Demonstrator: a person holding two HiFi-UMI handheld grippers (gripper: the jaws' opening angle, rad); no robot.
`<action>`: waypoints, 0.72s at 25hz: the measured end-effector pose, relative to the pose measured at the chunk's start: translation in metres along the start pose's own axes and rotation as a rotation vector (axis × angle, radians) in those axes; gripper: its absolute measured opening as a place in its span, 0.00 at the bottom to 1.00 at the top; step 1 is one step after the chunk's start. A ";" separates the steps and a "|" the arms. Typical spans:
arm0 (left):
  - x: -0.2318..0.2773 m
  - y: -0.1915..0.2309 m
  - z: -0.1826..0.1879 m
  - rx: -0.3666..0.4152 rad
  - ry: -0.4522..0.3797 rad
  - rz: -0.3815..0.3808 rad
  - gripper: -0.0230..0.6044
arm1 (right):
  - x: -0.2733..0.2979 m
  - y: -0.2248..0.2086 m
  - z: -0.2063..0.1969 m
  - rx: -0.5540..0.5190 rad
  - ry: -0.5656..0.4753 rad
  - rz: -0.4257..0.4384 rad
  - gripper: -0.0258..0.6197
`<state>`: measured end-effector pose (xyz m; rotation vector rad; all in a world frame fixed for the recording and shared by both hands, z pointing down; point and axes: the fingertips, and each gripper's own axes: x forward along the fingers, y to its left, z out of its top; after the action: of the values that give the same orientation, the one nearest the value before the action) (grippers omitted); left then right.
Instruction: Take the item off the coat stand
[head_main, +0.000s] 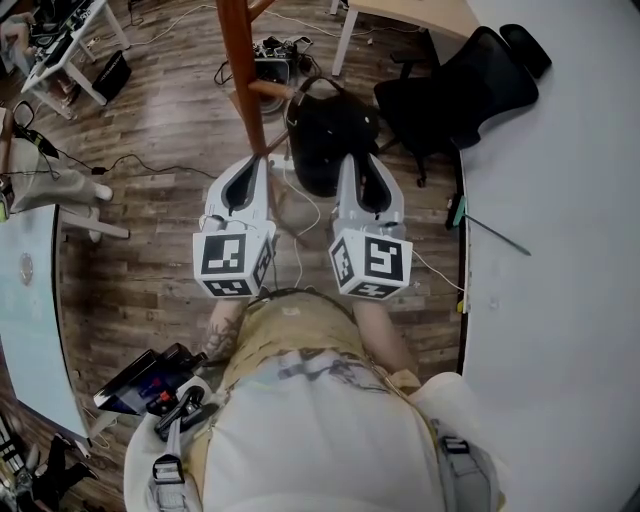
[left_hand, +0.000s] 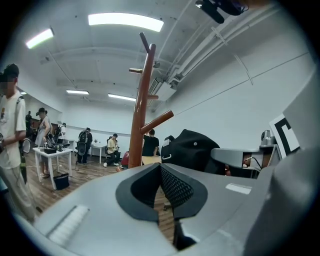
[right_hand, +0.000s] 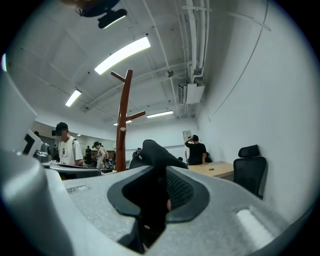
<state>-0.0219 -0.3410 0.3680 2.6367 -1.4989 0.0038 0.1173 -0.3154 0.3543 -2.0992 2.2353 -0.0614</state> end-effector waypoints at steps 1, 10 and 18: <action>0.000 0.000 0.000 0.001 -0.002 -0.001 0.04 | 0.000 0.001 0.000 -0.001 0.000 0.001 0.15; 0.000 -0.003 0.003 -0.004 -0.001 -0.008 0.04 | -0.002 0.006 0.000 -0.015 0.003 0.010 0.15; 0.001 -0.003 0.005 -0.003 0.003 -0.008 0.04 | -0.002 0.008 0.000 -0.033 0.009 0.014 0.14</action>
<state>-0.0192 -0.3405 0.3627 2.6393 -1.4867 0.0046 0.1093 -0.3126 0.3539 -2.1036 2.2714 -0.0332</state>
